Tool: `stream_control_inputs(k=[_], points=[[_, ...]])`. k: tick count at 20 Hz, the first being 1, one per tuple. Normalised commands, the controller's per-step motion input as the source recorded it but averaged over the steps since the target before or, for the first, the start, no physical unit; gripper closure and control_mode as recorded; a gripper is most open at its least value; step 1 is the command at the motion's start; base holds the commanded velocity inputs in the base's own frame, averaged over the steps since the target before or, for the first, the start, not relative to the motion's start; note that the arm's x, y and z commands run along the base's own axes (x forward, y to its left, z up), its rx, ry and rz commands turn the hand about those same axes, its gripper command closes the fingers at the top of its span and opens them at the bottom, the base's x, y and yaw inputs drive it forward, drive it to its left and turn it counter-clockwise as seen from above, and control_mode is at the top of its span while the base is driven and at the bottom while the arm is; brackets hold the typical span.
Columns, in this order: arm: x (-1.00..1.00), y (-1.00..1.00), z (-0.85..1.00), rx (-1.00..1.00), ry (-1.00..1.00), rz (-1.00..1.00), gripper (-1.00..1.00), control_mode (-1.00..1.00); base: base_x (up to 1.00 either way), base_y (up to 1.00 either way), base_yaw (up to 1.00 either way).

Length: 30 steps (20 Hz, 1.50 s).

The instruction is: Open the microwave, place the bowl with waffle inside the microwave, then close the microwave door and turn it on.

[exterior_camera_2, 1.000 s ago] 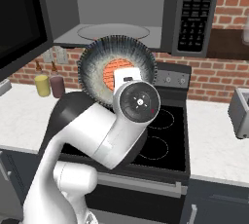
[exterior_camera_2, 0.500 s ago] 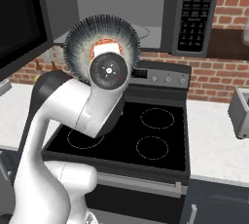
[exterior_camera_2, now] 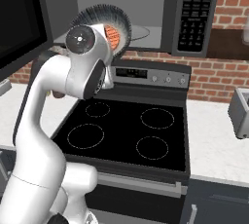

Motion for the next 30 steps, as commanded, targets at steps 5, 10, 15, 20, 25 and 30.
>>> stream_control_inputs(k=[5,10,15,20,25,30], points=[[0.82,0.1,0.17,0.01,0.07,-0.07,1.0,-1.0,0.0,0.0,0.0],[0.66,0.0,0.15,0.08,0.16,0.0,1.0,-1.0,0.0,0.0,0.0],[0.7,0.02,0.1,0.05,0.14,0.0,1.0,-1.0,0.0,0.0,0.0],[0.68,0.08,0.02,0.08,0.07,0.0,1.0,-1.0,0.0,0.0,0.0],[0.68,0.11,0.0,0.09,0.02,0.0,1.0,-1.0,0.0,0.0,0.0],[0.59,0.02,0.01,0.12,0.01,0.0,1.0,-1.0,0.0,0.0,0.0]])
